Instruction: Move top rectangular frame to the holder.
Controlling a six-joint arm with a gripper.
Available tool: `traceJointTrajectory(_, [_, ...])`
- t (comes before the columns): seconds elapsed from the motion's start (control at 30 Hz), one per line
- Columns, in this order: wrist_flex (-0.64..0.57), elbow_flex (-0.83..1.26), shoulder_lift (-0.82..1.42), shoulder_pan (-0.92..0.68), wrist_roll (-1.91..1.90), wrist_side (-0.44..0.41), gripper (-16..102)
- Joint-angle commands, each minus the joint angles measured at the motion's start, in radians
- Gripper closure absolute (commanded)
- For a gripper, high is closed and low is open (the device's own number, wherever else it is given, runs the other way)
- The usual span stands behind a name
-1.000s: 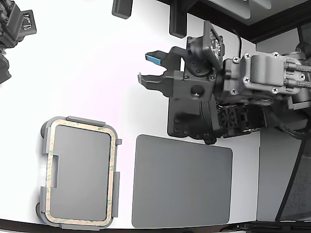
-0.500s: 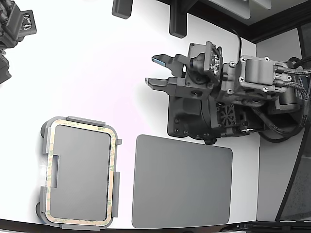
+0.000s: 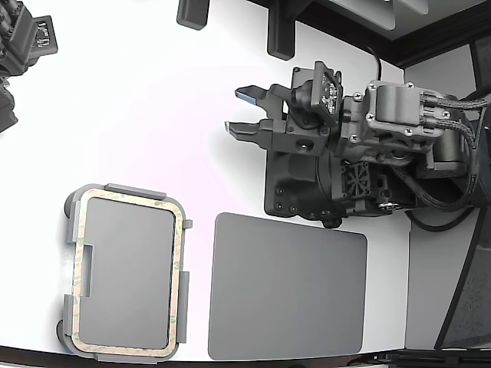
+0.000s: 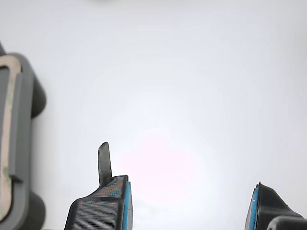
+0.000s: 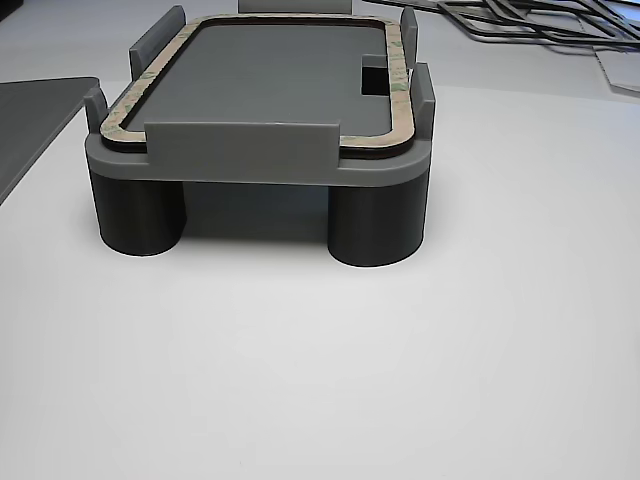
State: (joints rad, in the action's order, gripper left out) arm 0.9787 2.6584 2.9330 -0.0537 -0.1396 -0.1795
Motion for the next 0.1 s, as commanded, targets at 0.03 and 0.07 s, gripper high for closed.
traceJointTrajectory(0.03, [-0.005,-0.021,0.021,0.017,0.000,-0.002,-14])
traceJointTrajectory(0.07, [-0.005,-0.021,0.021,0.017,0.000,-0.002,-14])
